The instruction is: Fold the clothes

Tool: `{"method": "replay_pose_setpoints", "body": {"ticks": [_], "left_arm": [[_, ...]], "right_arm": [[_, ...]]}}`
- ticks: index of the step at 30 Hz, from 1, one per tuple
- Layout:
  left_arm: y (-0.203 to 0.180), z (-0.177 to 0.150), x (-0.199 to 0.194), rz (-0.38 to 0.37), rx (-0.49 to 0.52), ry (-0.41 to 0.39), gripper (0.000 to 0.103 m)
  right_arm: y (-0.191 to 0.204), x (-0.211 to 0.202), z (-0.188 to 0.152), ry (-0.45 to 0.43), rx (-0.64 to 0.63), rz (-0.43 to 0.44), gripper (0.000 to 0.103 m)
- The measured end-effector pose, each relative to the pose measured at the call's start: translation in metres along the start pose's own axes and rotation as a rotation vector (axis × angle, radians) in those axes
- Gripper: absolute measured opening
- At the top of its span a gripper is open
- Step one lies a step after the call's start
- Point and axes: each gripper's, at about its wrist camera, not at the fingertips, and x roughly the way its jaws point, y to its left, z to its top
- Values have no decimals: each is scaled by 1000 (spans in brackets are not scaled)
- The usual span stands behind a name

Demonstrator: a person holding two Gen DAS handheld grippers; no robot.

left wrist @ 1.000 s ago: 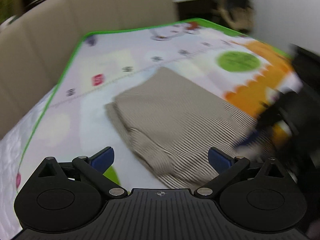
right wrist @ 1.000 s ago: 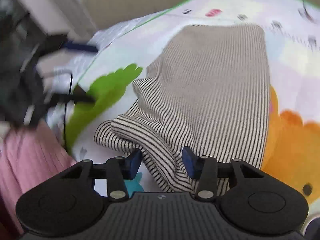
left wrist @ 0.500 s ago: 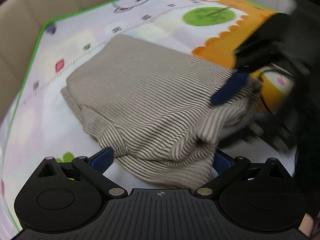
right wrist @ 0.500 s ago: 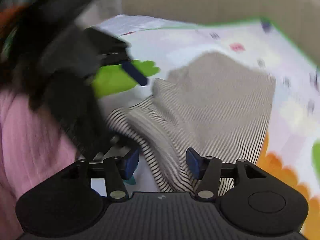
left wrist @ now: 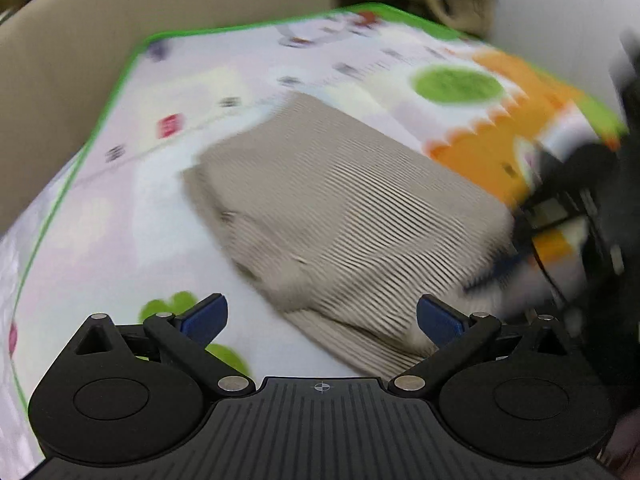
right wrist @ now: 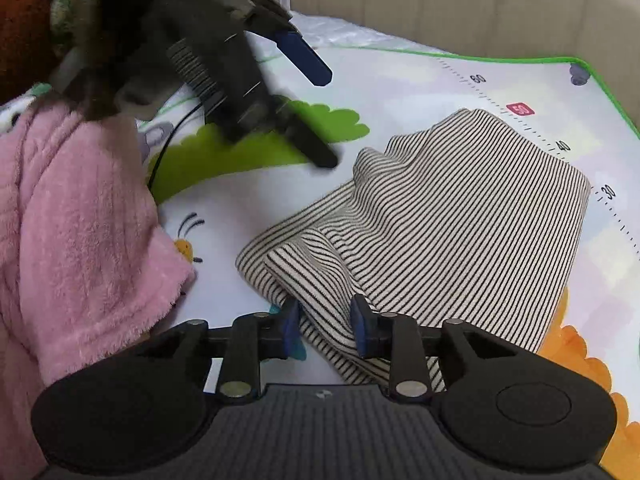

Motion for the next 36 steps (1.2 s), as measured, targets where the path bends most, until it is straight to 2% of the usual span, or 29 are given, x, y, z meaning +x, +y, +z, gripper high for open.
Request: {"method": "replay_pose_setpoints", "body": {"ticks": [2, 4, 6, 8, 10, 12, 13, 14, 15, 17, 20, 22, 23, 25, 29, 30, 31, 32, 34, 36], "left_arm": [[19, 7, 5, 0, -127, -12, 103], [33, 15, 17, -13, -233, -22, 102], [45, 26, 35, -33, -327, -33, 97], [53, 37, 58, -22, -392, -35, 87], [58, 44, 81, -11, -442, -16, 87], [58, 46, 100, -9, -463, -9, 77], [56, 45, 106, -15, -462, -13, 59], [54, 44, 111, -22, -458, -19, 49], [52, 43, 112, -29, -454, -36, 46], [52, 46, 108, -24, -433, -81, 28], [56, 52, 94, 6, -415, -182, 22], [61, 55, 89, 38, -406, -221, 22], [64, 52, 90, 53, -416, -212, 22], [71, 47, 92, 84, -439, -187, 22], [80, 30, 75, 106, -478, -172, 41], [82, 26, 70, 110, -483, -172, 45], [83, 24, 65, 118, -485, -178, 54], [83, 24, 61, 119, -488, -186, 56], [85, 26, 55, 113, -495, -197, 57], [76, 29, 48, 107, -445, -201, 60]], "right_arm": [[-7, -8, 2, -17, 44, 15, 28], [-13, -18, 1, -31, 73, 11, 35], [-19, -27, 0, -46, 80, 1, 39], [-26, -42, -2, -73, 106, -8, 40], [-35, -54, -5, -111, 164, -9, 41], [-45, -63, -9, -148, 235, -5, 41], [-51, -58, -6, -153, 250, -15, 41], [-52, -58, -7, -156, 254, -27, 41], [-51, -55, -8, -153, 244, -31, 40], [-46, -45, -8, -142, 218, -24, 33], [-32, -22, -7, -110, 161, 9, 31], [-23, 2, -10, -64, 126, -3, 31], [-18, 14, -11, -44, 108, -10, 31], [-9, 23, -14, -64, 37, -64, 31], [7, 11, -9, -59, -38, -105, 34], [12, 5, -10, -64, -77, -112, 41], [18, 0, -11, -69, -117, -119, 52], [23, -5, -12, -73, -155, -125, 56], [36, -4, -17, -52, -217, -131, 58], [44, 8, -23, -37, -287, -170, 58]]}}
